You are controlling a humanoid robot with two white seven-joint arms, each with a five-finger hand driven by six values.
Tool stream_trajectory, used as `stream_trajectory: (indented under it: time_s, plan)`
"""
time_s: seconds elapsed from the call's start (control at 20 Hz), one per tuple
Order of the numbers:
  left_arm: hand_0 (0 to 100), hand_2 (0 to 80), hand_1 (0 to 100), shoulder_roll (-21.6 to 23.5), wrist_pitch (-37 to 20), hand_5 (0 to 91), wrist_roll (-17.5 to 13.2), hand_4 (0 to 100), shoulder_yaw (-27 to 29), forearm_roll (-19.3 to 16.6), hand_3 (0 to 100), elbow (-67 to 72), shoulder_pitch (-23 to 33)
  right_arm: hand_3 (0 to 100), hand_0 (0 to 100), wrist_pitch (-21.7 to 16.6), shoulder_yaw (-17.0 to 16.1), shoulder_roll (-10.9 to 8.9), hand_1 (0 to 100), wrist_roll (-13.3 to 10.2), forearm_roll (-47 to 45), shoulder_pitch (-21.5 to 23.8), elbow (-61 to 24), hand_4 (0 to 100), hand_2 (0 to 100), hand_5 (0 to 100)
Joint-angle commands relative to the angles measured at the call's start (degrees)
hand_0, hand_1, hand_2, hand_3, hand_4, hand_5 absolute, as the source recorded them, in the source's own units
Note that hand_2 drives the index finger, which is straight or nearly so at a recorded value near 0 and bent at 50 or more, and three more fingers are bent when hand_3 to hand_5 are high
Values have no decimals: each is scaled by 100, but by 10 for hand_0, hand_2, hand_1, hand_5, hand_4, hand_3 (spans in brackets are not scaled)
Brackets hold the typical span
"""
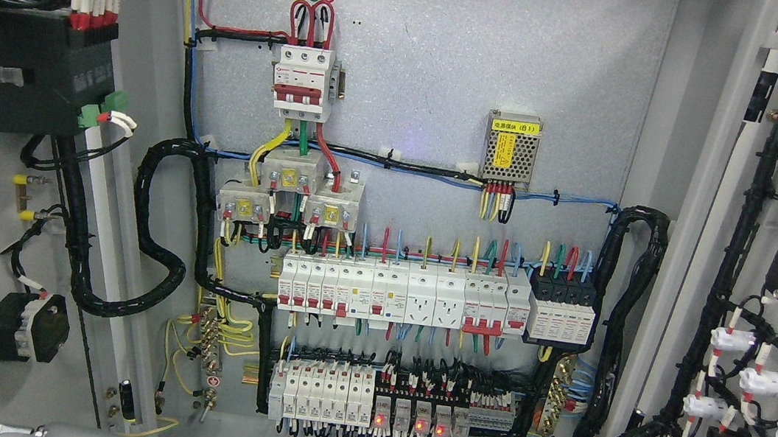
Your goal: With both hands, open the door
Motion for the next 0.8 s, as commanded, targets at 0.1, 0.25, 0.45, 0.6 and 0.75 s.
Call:
stream_trajectory:
  time_s: [0.1, 0.25, 0.45, 0.6, 0.75]
  plan:
    - [288, 27, 0, 176, 36, 0, 22, 35, -2, 1, 28, -123, 177, 0, 218, -31, 117, 1, 0, 25, 56, -60, 19, 0, 0, 0]
    - [288, 27, 0, 176, 36, 0, 22, 34, -2, 1, 28, -123, 177, 0, 218, 4, -295, 1, 0, 25, 275, 176, 19, 0, 0, 0]
    - [288, 27, 0, 176, 36, 0, 22, 34, -2, 1, 28, -132, 177, 0, 218, -22, -963, 1, 0, 95, 1076, 686, -33, 0, 0, 0]
    - [288, 27, 0, 167, 36, 0, 22, 34, -2, 1, 28, -132, 177, 0, 218, -31, -1429, 1, 0, 96, 1129, 1238, -366, 0, 0, 0]
    - [288, 27, 0, 176, 27, 0, 22, 34, -2, 1, 28, -193, 177, 0, 218, -48, -1930, 1, 0, 87, 1190, 1810, -727, 0, 0, 0]
